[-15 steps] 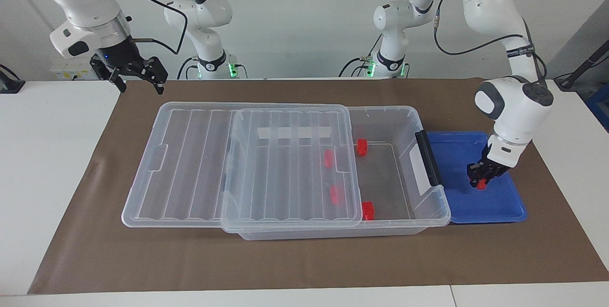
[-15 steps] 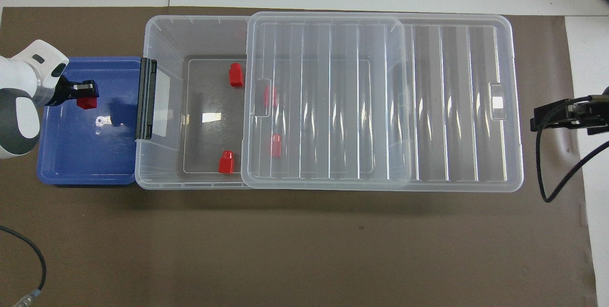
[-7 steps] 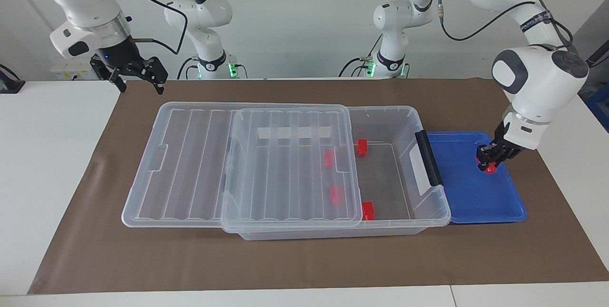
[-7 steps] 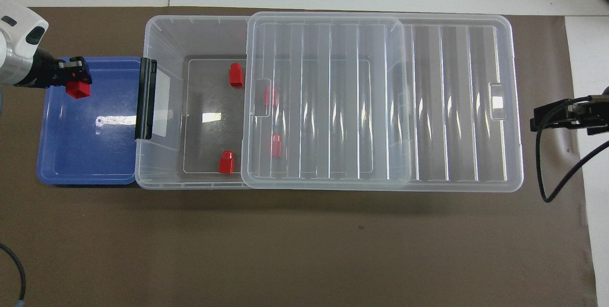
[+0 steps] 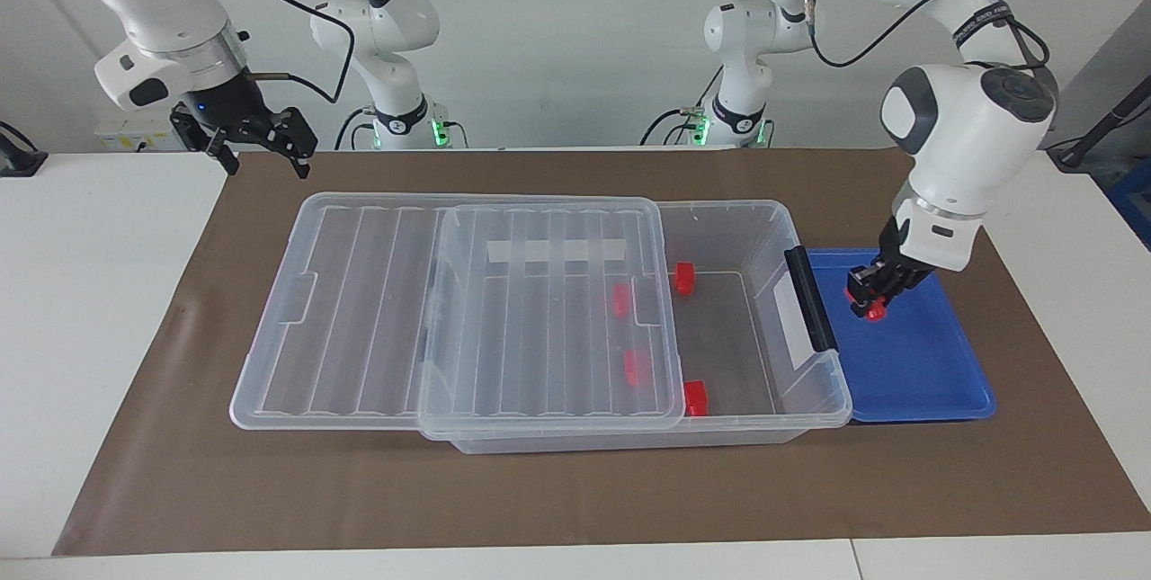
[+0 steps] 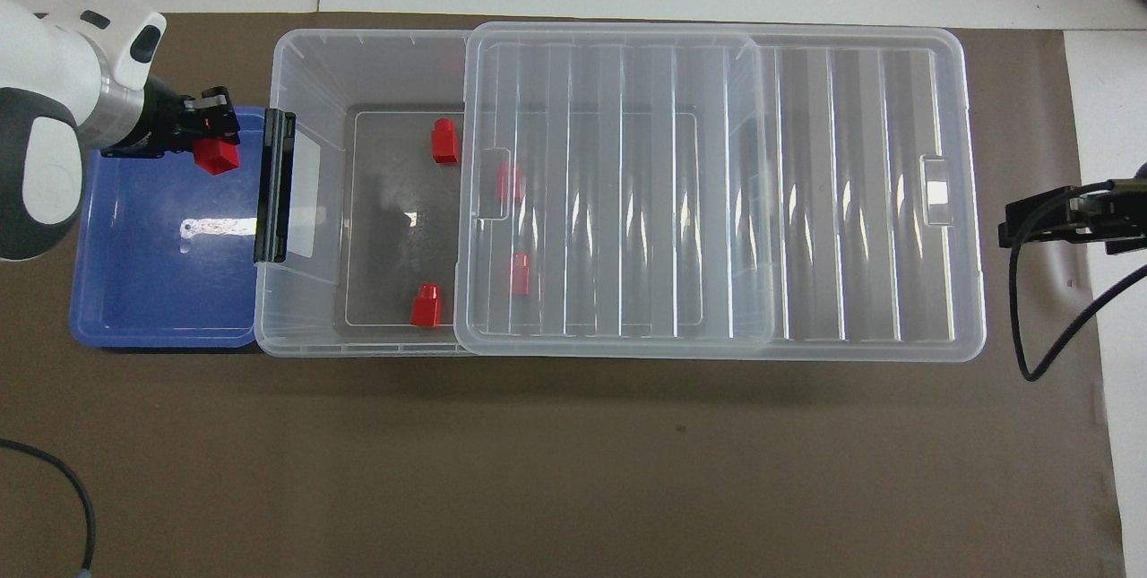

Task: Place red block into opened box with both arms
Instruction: 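Lift the red block and carry it over the open box, then lower the red block into the box and open the left gripper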

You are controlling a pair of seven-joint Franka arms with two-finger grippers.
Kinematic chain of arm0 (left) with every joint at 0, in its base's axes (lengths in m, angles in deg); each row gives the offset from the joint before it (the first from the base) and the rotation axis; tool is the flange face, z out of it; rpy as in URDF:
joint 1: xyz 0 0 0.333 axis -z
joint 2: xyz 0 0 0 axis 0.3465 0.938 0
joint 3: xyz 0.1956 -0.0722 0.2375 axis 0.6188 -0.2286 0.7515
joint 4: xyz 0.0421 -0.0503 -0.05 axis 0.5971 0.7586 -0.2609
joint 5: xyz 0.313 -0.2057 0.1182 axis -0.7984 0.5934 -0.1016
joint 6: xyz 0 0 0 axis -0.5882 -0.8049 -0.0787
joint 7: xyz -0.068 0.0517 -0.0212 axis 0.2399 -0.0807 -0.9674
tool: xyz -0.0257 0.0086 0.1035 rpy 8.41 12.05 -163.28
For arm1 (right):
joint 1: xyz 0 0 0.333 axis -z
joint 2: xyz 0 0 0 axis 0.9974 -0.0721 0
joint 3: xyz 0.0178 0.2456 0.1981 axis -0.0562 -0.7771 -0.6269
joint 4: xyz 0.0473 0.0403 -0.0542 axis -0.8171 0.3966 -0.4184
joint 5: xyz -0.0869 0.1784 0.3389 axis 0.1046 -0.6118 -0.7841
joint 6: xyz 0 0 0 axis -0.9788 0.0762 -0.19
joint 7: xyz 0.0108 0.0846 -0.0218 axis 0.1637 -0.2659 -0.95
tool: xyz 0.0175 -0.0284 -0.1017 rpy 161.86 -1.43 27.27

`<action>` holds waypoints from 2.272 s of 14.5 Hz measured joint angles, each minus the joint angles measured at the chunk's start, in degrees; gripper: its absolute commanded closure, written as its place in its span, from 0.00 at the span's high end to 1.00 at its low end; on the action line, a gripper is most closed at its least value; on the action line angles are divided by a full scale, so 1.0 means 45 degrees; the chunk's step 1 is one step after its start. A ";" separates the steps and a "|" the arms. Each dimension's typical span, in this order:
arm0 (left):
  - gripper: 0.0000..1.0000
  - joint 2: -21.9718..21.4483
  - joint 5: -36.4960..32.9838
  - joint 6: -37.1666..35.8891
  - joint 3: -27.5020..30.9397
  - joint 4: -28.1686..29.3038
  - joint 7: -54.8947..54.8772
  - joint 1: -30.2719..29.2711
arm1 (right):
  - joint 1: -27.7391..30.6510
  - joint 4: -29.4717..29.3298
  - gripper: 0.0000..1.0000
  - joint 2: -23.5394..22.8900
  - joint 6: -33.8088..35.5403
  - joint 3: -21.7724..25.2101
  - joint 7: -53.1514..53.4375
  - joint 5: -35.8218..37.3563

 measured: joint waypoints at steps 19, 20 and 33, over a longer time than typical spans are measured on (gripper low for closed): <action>0.02 0.2400 -0.1830 0.5434 0.0033 0.2493 0.1095 0.1957 | 0.0092 0.0052 0.98 0.0007 0.0000 0.0001 -0.0021 0.0000; 0.02 0.2475 -0.1843 0.5749 0.0055 0.2712 0.1095 0.1957 | 0.0094 0.0060 0.90 0.0007 0.0000 0.0001 -0.0022 0.0000; 0.98 0.2592 -0.2150 0.6037 0.0130 0.3033 0.1129 0.1958 | 0.0202 0.0561 0.00 0.0190 -0.0068 0.0077 -0.0253 0.0000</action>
